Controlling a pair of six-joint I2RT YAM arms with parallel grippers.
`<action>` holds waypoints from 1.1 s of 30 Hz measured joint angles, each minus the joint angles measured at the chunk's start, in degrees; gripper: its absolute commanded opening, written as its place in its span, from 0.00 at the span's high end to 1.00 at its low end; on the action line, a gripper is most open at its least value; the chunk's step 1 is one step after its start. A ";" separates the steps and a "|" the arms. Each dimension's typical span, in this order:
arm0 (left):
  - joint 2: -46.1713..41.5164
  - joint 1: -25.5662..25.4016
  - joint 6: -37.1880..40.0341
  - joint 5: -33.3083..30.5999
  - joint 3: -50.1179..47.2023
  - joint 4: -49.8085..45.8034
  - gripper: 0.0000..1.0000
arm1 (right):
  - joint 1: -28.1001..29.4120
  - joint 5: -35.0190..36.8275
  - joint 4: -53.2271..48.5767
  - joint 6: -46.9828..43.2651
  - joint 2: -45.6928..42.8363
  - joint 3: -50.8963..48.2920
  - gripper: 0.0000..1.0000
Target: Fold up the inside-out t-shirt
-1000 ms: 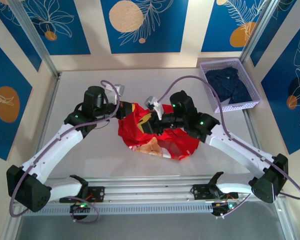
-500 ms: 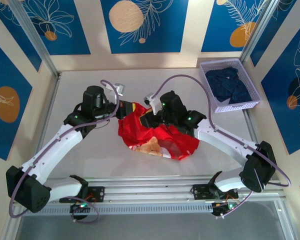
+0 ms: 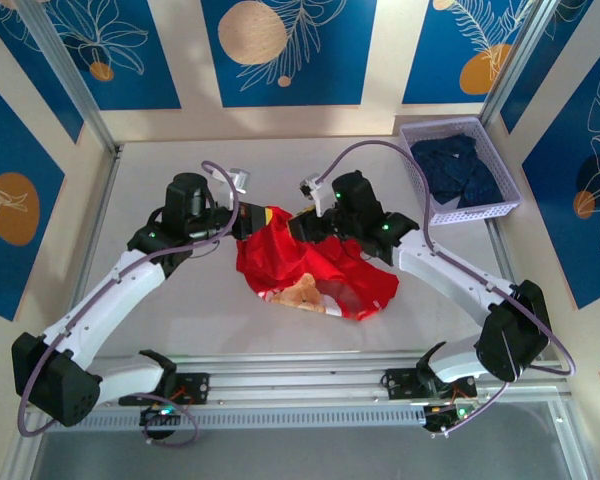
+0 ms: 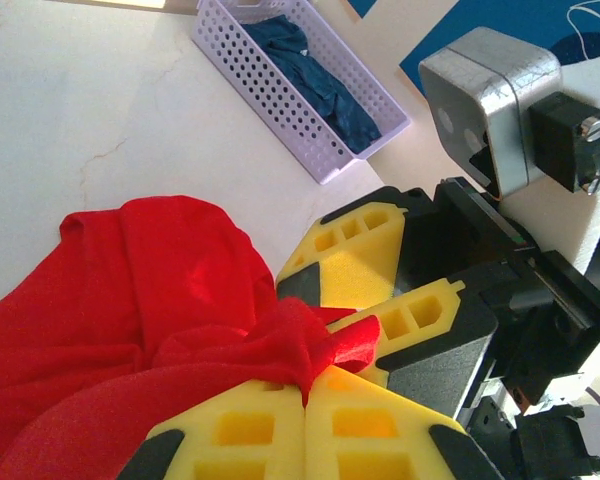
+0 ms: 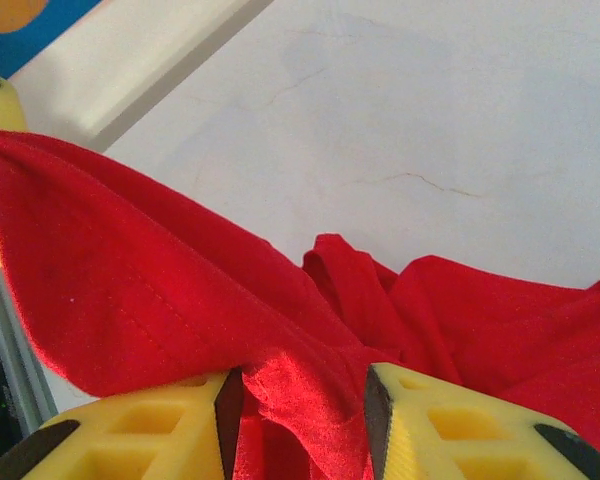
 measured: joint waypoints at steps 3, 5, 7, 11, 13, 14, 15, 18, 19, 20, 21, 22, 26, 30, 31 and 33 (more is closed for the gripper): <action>-0.26 0.00 0.00 0.02 0.00 0.00 1.00 | -0.39 -1.66 0.76 -0.04 0.24 0.00 0.58; -0.33 0.00 0.00 0.04 0.00 0.02 1.00 | -0.50 -2.14 1.03 -0.07 0.87 0.02 0.58; -0.37 0.00 0.00 0.04 0.00 0.02 1.00 | -0.52 -2.38 1.09 -0.33 1.99 0.02 0.61; -0.59 0.00 0.02 0.00 0.00 0.00 1.00 | -0.61 -2.99 1.31 -0.90 3.91 0.02 0.87; -0.76 0.00 0.07 -1.01 0.00 -0.28 1.00 | -0.79 -3.65 1.16 -0.61 3.85 0.02 0.96; -0.81 0.00 0.09 -1.90 0.00 -0.59 1.00 | -0.94 -4.09 1.03 -0.70 3.45 0.02 0.98; -0.90 0.00 0.39 -3.76 0.00 -1.03 1.00 | -1.31 -5.09 0.87 -0.24 2.82 -0.02 1.00; -0.81 0.00 1.88 -10.40 0.02 -3.02 0.94 | -3.58 -10.56 1.42 2.05 -0.74 -1.07 1.00; -0.57 0.00 2.64 -12.98 0.02 -3.72 0.92 | -4.68 -13.33 2.14 3.50 -2.32 -1.73 1.00; -0.11 0.00 3.08 -15.21 0.20 -4.39 0.88 | -5.49 -16.13 3.10 5.09 -3.63 -2.25 1.00; 0.48 0.00 3.87 -16.74 0.42 -4.96 0.84 | -6.10 -18.21 4.22 6.51 -4.42 -2.62 1.00; 1.22 0.00 4.35 -18.12 0.92 -5.73 0.79 | -6.56 -20.22 5.42 8.07 -5.01 -2.95 1.00; 2.73 -0.02 5.29 -20.20 1.81 -7.26 0.62 | -7.06 -25.09 9.27 13.00 -5.25 -4.17 1.00; -1.18 -1.36 5.31 -19.98 -0.04 -7.61 0.54 | -8.15 -27.34 11.54 15.74 -4.94 -5.49 1.00; -2.97 -1.97 5.33 -19.76 -0.98 -7.74 0.53 | -8.63 -27.85 11.93 16.31 -4.63 -5.62 1.00; -6.49 -3.61 5.25 -18.43 -2.78 -7.72 0.51 | -9.35 -28.55 12.63 16.94 -4.15 -5.75 1.00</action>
